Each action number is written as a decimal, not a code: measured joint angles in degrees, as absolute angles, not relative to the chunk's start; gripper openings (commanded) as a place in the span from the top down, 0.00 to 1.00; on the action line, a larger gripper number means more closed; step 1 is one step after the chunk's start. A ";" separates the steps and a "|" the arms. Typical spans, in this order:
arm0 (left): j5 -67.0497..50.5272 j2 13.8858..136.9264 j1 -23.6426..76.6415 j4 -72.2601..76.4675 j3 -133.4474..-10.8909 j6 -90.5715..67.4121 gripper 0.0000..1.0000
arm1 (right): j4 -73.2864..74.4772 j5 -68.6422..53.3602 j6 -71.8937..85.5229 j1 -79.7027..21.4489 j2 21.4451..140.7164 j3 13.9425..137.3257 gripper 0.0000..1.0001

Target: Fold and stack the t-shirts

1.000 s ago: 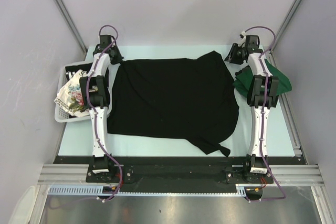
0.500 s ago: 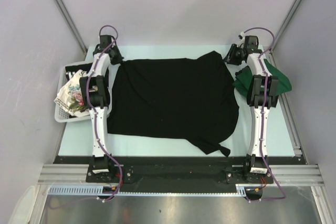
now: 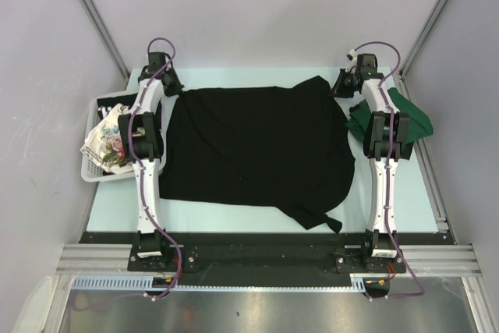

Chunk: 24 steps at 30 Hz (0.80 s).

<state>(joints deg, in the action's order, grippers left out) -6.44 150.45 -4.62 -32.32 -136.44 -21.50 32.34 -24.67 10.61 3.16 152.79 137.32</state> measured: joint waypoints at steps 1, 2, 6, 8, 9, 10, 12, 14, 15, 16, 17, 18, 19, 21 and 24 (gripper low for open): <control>-6.42 150.45 -4.62 -32.32 -136.44 -21.50 1.00 | 32.32 -24.47 10.50 3.11 152.79 137.32 1.00; -6.42 150.45 -4.62 -32.32 -136.44 -21.47 1.00 | 32.29 -24.40 10.41 3.11 152.79 137.32 1.00; -6.39 150.45 -4.62 -32.29 -136.44 -21.43 1.00 | 31.75 -23.20 10.24 3.11 152.79 137.29 1.00; -6.37 150.45 -4.62 -32.23 -136.44 -21.43 1.00 | 31.00 -22.26 10.22 3.11 152.79 137.32 1.00; -6.35 150.45 -4.62 -32.10 -136.44 -21.45 1.00 | 30.74 -21.82 10.20 3.11 152.79 137.32 1.00; -6.33 150.45 -4.62 -31.86 -136.44 -21.47 1.00 | 30.35 -21.39 10.20 3.11 152.79 137.32 1.00; -6.28 150.45 -4.62 -30.85 -136.44 -21.54 1.00 | 29.45 -20.82 10.17 3.11 152.94 137.32 1.00; -6.22 150.45 -4.62 -29.02 -136.44 -21.61 1.00 | 27.97 -20.51 10.22 3.14 153.25 137.38 1.00; -6.17 150.45 -4.62 -27.99 -136.44 -21.61 1.00 | 27.27 -20.27 10.24 3.16 153.45 137.51 1.00; -6.15 150.45 -4.62 -26.59 -136.44 -21.63 1.00 | 26.41 -20.05 10.26 3.16 153.73 137.73 1.00; -6.13 150.45 -4.62 -25.43 -136.44 -21.69 1.00 | 25.50 -19.90 10.28 3.16 154.06 137.95 1.00; -6.09 150.45 -4.62 -24.08 -136.44 -21.96 1.00 | 24.29 -19.75 10.31 3.14 154.43 138.23 1.00; -5.98 150.45 -4.62 -22.87 -136.44 -22.04 1.00 | 23.24 -19.57 10.39 3.11 154.82 138.41 1.00; -5.69 150.45 -4.62 -20.51 -136.44 -22.13 1.00 | 20.88 -19.11 10.50 3.11 155.54 138.85 1.00; -5.04 150.47 -4.51 -17.21 -136.44 -22.50 1.00 | 17.52 -18.26 10.70 3.11 156.46 139.24 1.00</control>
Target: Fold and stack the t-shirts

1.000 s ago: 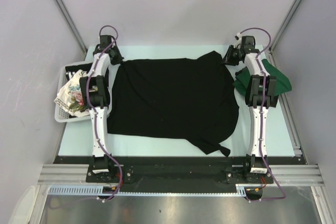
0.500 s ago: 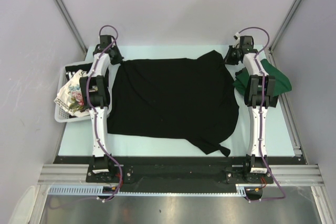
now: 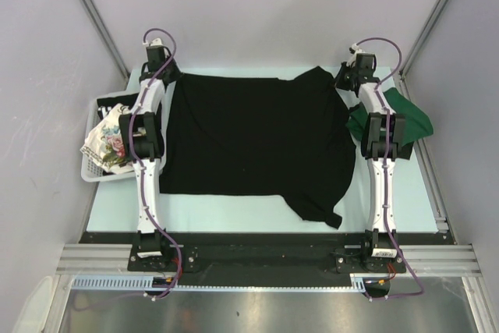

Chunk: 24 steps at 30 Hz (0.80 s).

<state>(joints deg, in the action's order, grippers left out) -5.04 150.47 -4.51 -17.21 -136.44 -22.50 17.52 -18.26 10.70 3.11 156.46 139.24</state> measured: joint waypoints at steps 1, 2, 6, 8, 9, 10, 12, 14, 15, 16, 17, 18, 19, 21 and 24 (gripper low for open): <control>-4.84 150.50 -4.47 -16.05 -136.44 -22.55 1.00 | 16.25 -17.91 10.72 3.11 156.73 139.24 1.00; -4.69 150.56 -4.40 -14.76 -136.44 -22.59 1.00 | 14.90 -17.56 10.74 3.11 156.99 139.33 1.00; -4.47 151.11 -4.25 -10.17 -136.44 -23.03 1.00 | 10.48 -16.75 10.85 3.11 158.30 140.75 1.00; -4.45 151.57 -4.25 -7.99 -136.44 -23.18 1.00 | 8.45 -16.71 10.74 3.11 158.93 141.62 1.00; -4.45 151.85 -4.25 -7.22 -136.44 -23.46 1.00 | 7.35 -16.67 10.66 3.11 159.15 141.84 1.00; -4.45 152.11 -4.25 -6.68 -136.44 -23.53 1.00 | 6.44 -16.58 10.57 3.11 159.26 141.93 1.00; -4.45 152.75 -4.25 -5.28 -136.44 -23.77 1.00 | 4.25 -16.40 10.35 3.11 159.54 142.12 1.00; -4.45 153.38 -4.25 -4.45 -136.44 -24.05 1.00 | 2.50 -16.27 10.15 3.11 159.70 142.17 1.00; -4.45 153.67 -4.25 -4.01 -136.44 -24.18 1.00 | 1.65 -16.21 9.89 3.11 159.76 142.17 1.00; -4.45 153.84 -4.25 -3.68 -136.44 -24.34 1.00 | 0.89 -16.03 9.65 3.11 159.79 142.17 1.00; -4.45 154.06 -4.25 -3.31 -136.44 -24.58 1.00 | 0.14 -15.88 9.32 3.11 159.79 142.19 1.00; -4.45 154.17 -4.25 -3.01 -136.44 -24.67 1.00 | -0.47 -15.84 9.13 3.11 159.79 142.21 1.00; -4.45 154.28 -4.25 -2.52 -136.44 -24.99 1.00 | -1.39 -15.70 8.88 3.11 159.79 142.26 1.00; -4.43 154.32 -4.25 -1.56 -136.44 -25.21 1.00 | -2.66 -15.49 8.60 3.11 159.85 142.74 1.00; -4.19 154.32 -4.25 -0.30 -136.44 -25.50 0.99 | -4.75 -15.44 7.92 3.11 159.89 143.50 1.00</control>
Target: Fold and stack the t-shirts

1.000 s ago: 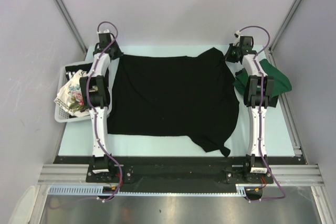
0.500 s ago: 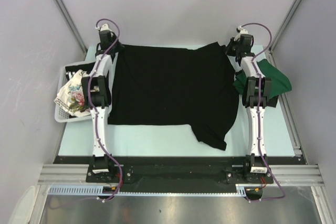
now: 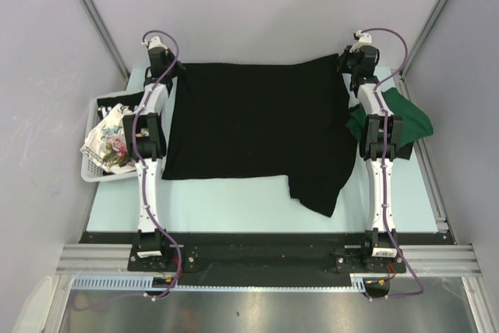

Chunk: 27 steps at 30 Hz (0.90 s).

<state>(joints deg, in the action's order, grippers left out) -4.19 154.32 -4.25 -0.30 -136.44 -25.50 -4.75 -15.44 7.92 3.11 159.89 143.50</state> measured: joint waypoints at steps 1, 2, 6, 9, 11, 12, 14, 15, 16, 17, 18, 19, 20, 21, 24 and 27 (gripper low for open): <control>-4.10 154.32 -4.25 0.03 -136.44 -25.50 0.96 | -5.23 -15.42 7.84 3.14 159.89 143.65 1.00; -4.05 154.32 -4.25 0.30 -136.44 -25.50 0.93 | -5.78 -15.44 7.77 3.14 159.92 143.79 0.95; -4.14 154.32 -4.25 0.89 -136.44 -25.63 0.87 | -7.09 -15.27 7.57 3.18 159.92 143.44 0.71; -4.12 154.32 -4.25 0.91 -136.44 -25.85 0.81 | -9.87 -14.11 7.16 3.20 159.74 140.64 0.44; -4.27 154.32 -4.25 0.84 -136.44 -26.00 0.81 | -10.13 -13.41 6.28 3.29 159.76 139.00 0.32; -4.43 154.32 -4.25 0.73 -136.44 -26.04 0.80 | -10.07 -12.86 5.78 3.29 159.76 138.06 0.27; -4.62 154.32 -4.25 0.67 -136.44 -26.04 0.79 | -10.04 -12.60 5.78 3.38 159.76 137.75 0.11; -4.69 154.32 -4.25 0.49 -136.44 -26.06 0.78 | -10.04 -12.45 5.96 3.44 159.76 137.69 0.05; -4.71 154.32 -4.25 0.30 -136.44 -26.04 0.77 | -10.11 -12.32 5.74 3.51 159.76 137.69 0.00; -4.71 154.32 -4.25 0.16 -136.44 -26.04 0.73 | -10.37 -12.25 5.58 3.55 159.72 137.38 0.00; -4.71 154.32 -4.25 -0.05 -136.44 -26.02 0.72 | -10.83 -12.23 5.50 3.62 159.28 136.46 0.00; -4.71 154.32 -4.25 -0.14 -136.38 -26.00 0.70 | -10.98 -12.21 5.37 3.66 158.71 135.24 0.00; -4.69 154.23 -4.25 -0.14 -136.14 -25.96 0.67 | -11.16 -12.12 5.32 3.68 157.99 133.71 0.01; -4.69 154.06 -4.25 -0.16 -135.72 -25.89 0.66 | -11.33 -11.97 5.32 3.68 157.23 132.11 0.00; -4.38 153.29 -4.25 -1.15 -134.45 -25.85 0.59 | -11.11 -11.68 5.34 3.64 154.85 128.16 0.00; -3.68 152.11 -4.25 -3.27 -133.73 -25.47 0.54 | -9.43 -11.18 5.58 3.46 151.37 125.05 0.00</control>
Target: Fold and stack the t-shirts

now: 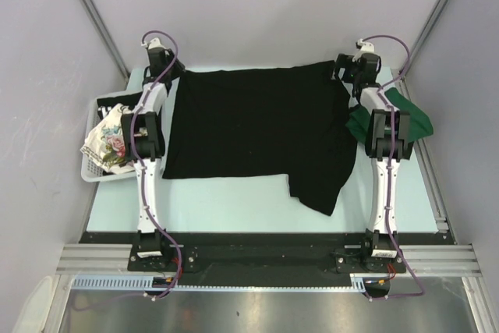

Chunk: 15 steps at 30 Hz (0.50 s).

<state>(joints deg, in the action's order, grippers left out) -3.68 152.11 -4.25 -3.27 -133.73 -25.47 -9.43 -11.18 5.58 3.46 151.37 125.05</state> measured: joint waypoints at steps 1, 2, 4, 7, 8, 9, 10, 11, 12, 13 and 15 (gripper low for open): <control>-3.31 151.44 -4.25 -4.05 -133.43 -25.41 0.53 | -8.60 -10.92 5.72 3.38 149.21 123.22 0.00; -3.14 150.65 -4.25 -4.47 -132.84 -25.43 0.51 | -7.64 -10.76 5.78 3.25 146.91 121.25 0.00; -2.94 148.07 -4.25 -5.65 -130.72 -25.43 0.50 | -6.11 -9.65 5.80 2.72 141.53 117.19 0.00; -2.98 141.88 -4.25 -7.44 -124.68 -25.43 0.48 | -0.51 -5.28 5.76 1.19 133.45 113.58 0.00; -3.05 139.90 -4.19 -7.86 -122.85 -25.43 0.47 | 2.20 -3.14 5.76 0.36 130.96 113.58 0.00; -3.18 136.90 -4.03 -8.34 -119.72 -25.43 0.47 | 4.73 -1.19 5.76 -0.71 128.51 113.60 0.00; -3.27 134.58 -3.95 -9.13 -117.78 -25.41 0.47 | 7.09 0.62 5.74 -1.72 126.65 113.69 0.00; -3.29 131.48 -3.77 -9.52 -114.41 -25.39 0.45 | 10.74 3.14 5.69 -3.16 124.51 114.02 0.00; -3.40 129.01 -3.62 -10.41 -112.05 -25.32 0.44 | 14.17 5.61 5.54 -4.75 122.65 114.13 0.00; -3.33 125.67 -3.36 -11.25 -108.73 -25.15 0.42 | 17.67 8.36 5.43 -6.55 120.99 114.13 0.00; -3.20 119.61 -2.50 -12.27 -102.61 -24.36 0.34 | 23.00 15.31 4.89 -10.87 117.54 112.09 0.00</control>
